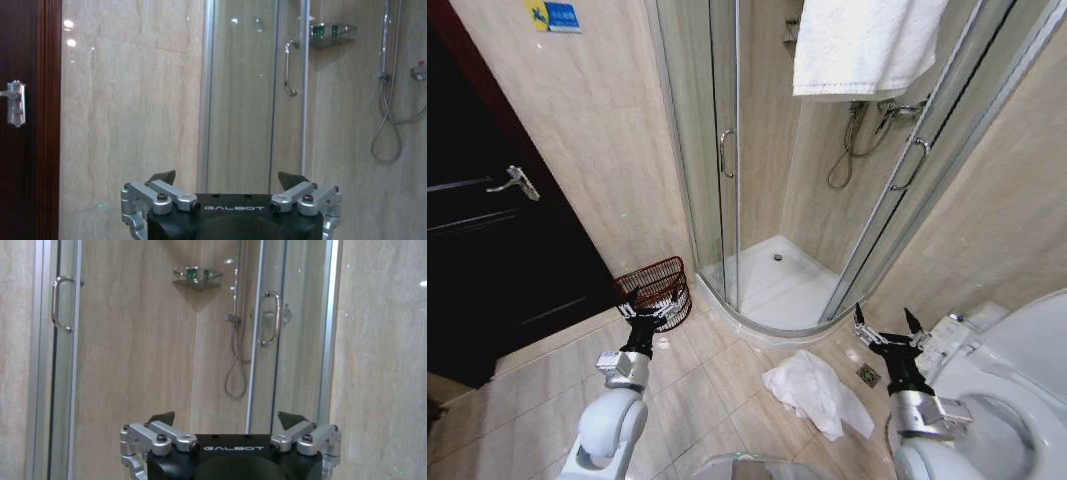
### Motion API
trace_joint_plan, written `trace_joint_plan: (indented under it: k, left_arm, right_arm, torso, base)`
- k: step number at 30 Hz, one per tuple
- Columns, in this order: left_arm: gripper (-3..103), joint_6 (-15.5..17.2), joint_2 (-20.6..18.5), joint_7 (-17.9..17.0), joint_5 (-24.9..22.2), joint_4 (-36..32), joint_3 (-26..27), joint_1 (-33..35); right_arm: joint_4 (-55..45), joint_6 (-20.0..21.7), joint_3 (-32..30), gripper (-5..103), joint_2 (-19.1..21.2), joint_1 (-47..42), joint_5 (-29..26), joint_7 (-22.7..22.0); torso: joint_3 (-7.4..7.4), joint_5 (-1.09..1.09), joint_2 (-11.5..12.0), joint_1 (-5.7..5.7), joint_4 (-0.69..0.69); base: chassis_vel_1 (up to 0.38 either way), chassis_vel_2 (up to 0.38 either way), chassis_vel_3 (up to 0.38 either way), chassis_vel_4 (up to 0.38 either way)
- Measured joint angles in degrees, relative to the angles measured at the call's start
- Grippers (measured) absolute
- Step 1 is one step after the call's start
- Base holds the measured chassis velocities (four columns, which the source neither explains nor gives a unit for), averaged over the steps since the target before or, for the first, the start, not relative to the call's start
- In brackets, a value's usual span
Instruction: Discard the used towel into the hamper.
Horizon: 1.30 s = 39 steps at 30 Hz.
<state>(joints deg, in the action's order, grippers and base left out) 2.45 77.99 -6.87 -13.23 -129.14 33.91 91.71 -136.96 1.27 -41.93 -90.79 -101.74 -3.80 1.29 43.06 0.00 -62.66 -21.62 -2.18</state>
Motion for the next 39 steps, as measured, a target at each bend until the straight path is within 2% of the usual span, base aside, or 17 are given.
trace_joint_plan:
  k: [22,26,29,39]
  left_arm:
    - [100,1.85,-1.73,-0.63,-1.49,0.80,-0.82,-3.00]
    - [100,2.35,-1.80,-1.70,-1.65,0.75,-0.79,-3.22]
    - [100,3.34,-1.64,-5.21,-1.10,0.67,-0.99,-3.18]
    - [100,3.76,-1.56,-5.86,-1.05,-0.03,-0.29,-2.94]
  right_arm:
    - [0.33,0.02,-0.07,100,-0.34,0.28,0.41,-0.05]
    - [0.31,-0.01,-0.04,100,-0.46,0.19,0.45,-0.03]
    - [0.08,-0.11,-0.05,100,-0.57,0.03,0.45,0.06]
    - [-0.63,-0.11,-0.12,100,-0.58,-0.16,0.40,0.13]
  torso:
    - [3.35,0.00,-6.13,-2.79,0.00]
    - [4.04,0.00,-7.41,-3.38,0.00]
    - [4.63,0.00,-8.52,-3.89,0.00]
    - [6.22,0.00,-11.45,-5.23,0.00]
  base:
    - [0.000,0.000,0.000,0.000]
    - [0.000,0.000,0.000,0.000]
    - [0.000,0.000,0.000,0.000]
    - [0.000,0.000,0.000,0.000]
